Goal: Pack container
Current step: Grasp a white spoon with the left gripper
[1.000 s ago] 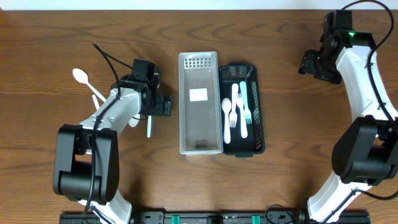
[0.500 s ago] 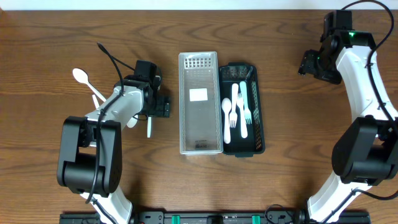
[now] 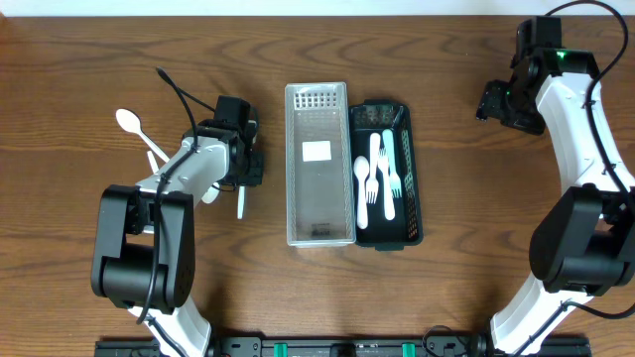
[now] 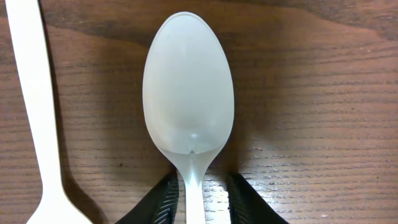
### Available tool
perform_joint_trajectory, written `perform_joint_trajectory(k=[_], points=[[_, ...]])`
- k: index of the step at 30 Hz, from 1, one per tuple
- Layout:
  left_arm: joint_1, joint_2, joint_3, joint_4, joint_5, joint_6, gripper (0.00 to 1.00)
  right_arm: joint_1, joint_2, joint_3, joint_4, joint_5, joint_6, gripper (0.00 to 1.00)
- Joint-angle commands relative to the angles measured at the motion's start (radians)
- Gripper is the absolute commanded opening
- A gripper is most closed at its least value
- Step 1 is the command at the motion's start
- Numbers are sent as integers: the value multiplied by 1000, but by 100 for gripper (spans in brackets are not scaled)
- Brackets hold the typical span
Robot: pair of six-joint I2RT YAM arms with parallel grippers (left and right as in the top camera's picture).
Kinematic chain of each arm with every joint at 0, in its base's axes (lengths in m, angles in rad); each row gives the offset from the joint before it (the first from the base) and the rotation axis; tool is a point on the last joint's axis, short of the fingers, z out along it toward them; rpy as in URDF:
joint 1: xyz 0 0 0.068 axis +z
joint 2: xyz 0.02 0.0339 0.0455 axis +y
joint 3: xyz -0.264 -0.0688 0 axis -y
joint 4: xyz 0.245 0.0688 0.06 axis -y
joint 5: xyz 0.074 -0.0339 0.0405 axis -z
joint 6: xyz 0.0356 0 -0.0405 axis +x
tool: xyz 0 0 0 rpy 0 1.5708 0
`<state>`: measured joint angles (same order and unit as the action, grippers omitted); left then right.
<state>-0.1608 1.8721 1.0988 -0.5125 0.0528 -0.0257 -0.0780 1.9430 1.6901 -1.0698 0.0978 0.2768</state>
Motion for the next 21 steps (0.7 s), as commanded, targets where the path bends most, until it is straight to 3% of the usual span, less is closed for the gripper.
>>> perform_joint_trajectory(k=[1, 11, 17, 21], points=[[1, 32, 5, -6, 6, -1, 28, 1, 12, -5, -1, -1, -13, 71], [1, 32, 5, -9, 6, -1, 18, 1, 12, -5, -2, -1, -13, 71], [1, 22, 5, -9, -9, -1, 6, 1, 12, -5, -2, 0, -13, 71], [0, -22, 15, -35, -29, -1, 6, 1, 12, -5, -2, -1, -13, 71]])
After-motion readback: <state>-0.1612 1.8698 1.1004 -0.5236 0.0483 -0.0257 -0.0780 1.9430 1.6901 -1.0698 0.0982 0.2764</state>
